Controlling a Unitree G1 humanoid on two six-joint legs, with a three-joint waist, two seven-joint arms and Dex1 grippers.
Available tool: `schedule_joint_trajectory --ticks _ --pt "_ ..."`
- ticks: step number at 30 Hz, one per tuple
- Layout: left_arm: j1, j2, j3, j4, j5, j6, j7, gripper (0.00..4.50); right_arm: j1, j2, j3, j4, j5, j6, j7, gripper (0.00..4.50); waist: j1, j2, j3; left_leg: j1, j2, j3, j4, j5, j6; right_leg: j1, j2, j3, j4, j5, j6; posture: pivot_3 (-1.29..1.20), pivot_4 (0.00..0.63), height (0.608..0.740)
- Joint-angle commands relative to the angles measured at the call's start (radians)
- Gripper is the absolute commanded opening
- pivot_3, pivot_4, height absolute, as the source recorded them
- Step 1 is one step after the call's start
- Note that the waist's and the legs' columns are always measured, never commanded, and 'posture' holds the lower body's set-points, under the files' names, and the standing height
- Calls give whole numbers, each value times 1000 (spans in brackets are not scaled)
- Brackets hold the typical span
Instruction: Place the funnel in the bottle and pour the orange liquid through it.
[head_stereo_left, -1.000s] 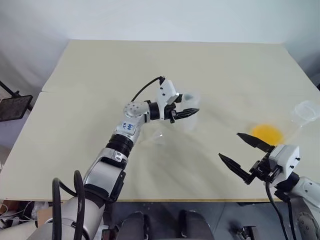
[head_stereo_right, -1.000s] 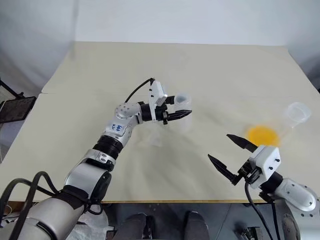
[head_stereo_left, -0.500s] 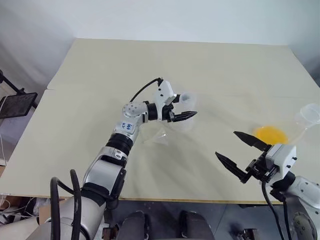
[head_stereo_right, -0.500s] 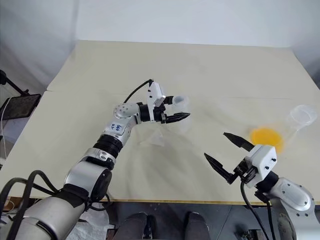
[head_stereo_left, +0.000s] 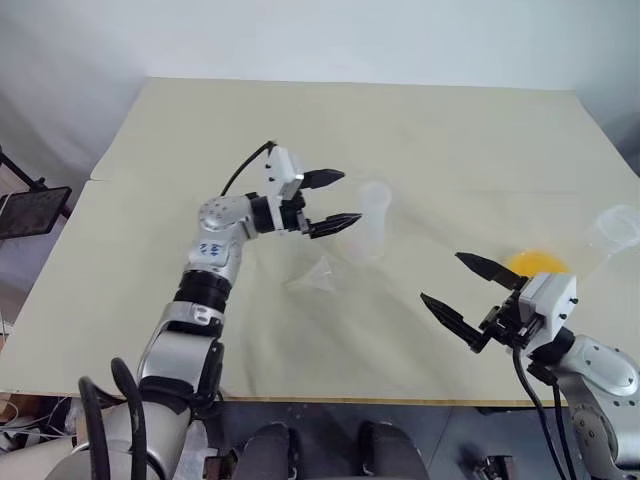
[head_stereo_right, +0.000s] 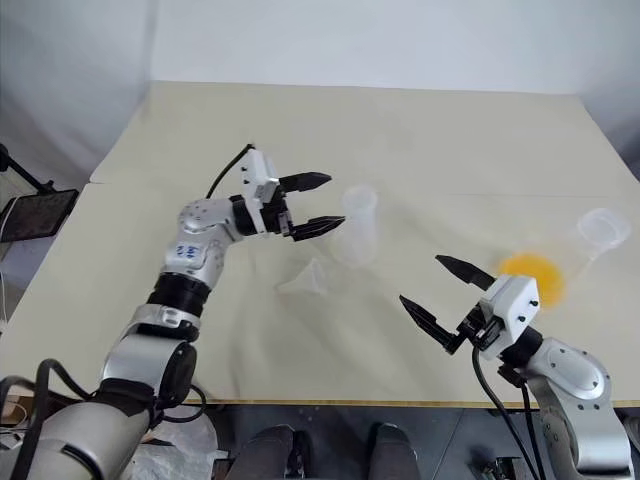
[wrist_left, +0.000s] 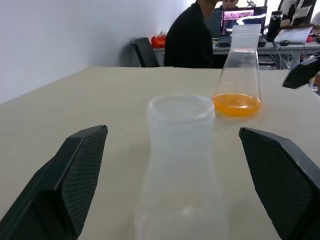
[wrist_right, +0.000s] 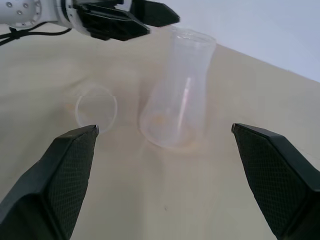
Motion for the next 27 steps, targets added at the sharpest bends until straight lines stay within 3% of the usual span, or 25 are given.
schedule_joint_trajectory --ticks 1,5,13,20,27 --pt "88 94 64 -214 -76 73 -19 4485 -41 -40 -10 31 22 -9 55 4500 1 0 0 0 0 0 0 0 0 0 0 0 0 0 0 0 150 740" --pt "207 175 124 -352 -98 123 27 4485 -76 -60 4 63 36 -9 113 4500 0 0 0 -1 1 -3 2 0 0 1 -1 -2 2 0 0 0 150 740" --pt "654 312 359 -670 -165 247 200 4485 -184 -48 83 129 67 9 200 4500 -24 0 0 0 3 -5 2 0 -1 1 0 -2 3 0 0 0 150 740" --pt "983 310 545 -841 -220 290 300 4485 -257 -16 158 138 73 17 240 4500 -15 0 0 1 2 -8 3 -2 -1 3 -3 -1 3 0 0 0 150 740" --pt "1132 284 566 -984 -269 321 352 4485 -288 -14 165 181 59 6 260 4500 -17 0 0 1 2 -8 3 -2 -1 4 -3 -2 2 0 -1 0 150 740"
